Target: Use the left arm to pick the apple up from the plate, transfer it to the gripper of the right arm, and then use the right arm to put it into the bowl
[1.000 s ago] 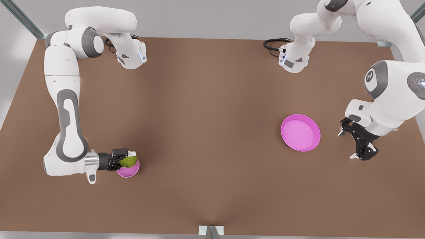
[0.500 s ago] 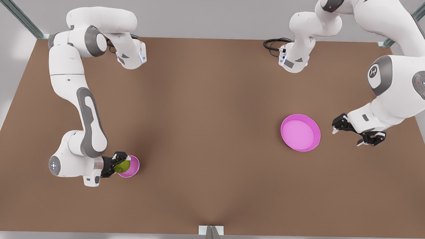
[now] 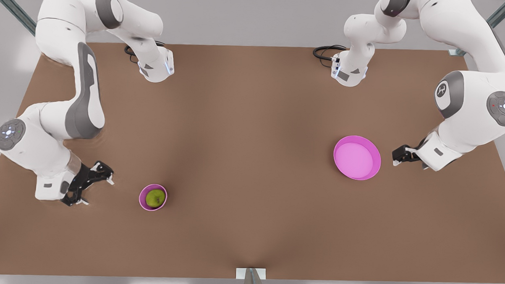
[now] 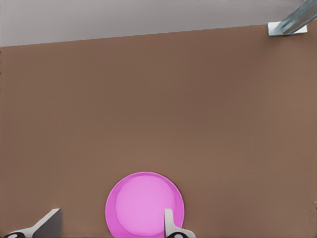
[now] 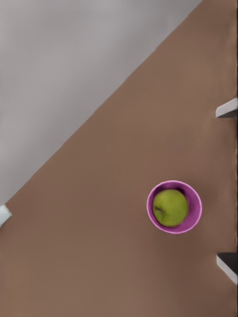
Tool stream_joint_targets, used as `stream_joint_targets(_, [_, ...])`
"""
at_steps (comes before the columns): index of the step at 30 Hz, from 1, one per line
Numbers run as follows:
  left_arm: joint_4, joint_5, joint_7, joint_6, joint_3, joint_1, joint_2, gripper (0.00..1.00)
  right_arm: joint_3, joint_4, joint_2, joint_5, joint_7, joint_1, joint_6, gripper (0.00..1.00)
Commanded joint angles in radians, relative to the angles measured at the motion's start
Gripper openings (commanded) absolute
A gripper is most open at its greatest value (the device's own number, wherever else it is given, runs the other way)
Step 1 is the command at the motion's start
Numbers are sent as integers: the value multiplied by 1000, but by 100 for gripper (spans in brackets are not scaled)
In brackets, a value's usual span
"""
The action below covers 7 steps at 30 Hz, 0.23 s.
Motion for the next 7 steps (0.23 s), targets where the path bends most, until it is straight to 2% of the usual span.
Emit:
stream_joint_targets(1, [1, 2, -290, 6, 0, -1, 0, 100, -28, -30, -142, -104, 751, 8, -265, 100])
stream_joint_targets(2, [1, 2, -288, 8, -2, -3, 1, 100, -110, -122, -214, -98, 776, 61, -285, 100])
stream_joint_targets(3, [1, 2, -287, 9, -2, -3, 1, 100, -117, -197, -235, -94, 789, 61, -287, 100])
stream_joint_targets(7, [1, 2, -287, 9, -3, -7, 1, 100, -114, -133, -177, -71, 831, 64, -367, 100])
